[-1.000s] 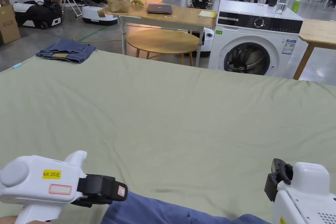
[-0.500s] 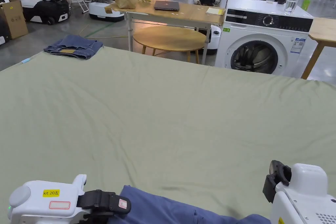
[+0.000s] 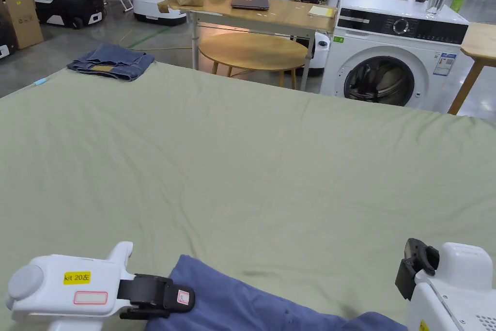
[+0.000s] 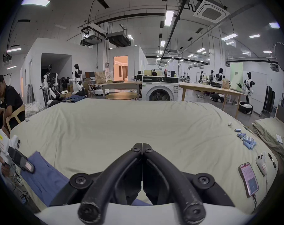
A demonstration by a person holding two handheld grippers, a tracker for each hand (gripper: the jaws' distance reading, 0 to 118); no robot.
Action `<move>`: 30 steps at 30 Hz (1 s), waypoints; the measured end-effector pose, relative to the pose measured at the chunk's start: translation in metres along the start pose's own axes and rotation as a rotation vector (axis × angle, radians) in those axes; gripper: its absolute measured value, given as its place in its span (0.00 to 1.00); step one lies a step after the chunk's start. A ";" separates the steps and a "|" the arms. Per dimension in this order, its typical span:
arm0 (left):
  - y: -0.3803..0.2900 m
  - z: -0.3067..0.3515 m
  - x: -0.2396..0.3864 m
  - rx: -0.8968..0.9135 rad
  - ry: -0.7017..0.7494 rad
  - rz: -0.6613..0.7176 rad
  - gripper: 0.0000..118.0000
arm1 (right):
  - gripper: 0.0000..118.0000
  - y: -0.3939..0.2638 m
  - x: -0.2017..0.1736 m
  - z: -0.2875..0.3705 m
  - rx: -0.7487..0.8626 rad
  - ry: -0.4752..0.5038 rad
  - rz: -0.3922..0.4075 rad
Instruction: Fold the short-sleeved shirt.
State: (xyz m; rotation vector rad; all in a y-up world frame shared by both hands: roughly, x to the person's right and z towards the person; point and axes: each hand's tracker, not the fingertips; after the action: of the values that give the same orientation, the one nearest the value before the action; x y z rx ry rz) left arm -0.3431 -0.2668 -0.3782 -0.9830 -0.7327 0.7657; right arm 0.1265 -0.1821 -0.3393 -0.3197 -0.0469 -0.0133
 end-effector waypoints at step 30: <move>0.010 -0.065 0.203 -0.150 0.409 -0.332 0.04 | 0.00 -0.002 -0.008 0.006 0.003 0.036 -0.023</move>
State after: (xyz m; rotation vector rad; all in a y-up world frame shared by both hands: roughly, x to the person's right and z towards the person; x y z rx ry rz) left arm -0.1843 -0.1243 -0.3731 -1.0761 -0.5785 0.2104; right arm 0.1186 -0.1822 -0.3334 -0.3158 -0.0149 -0.0414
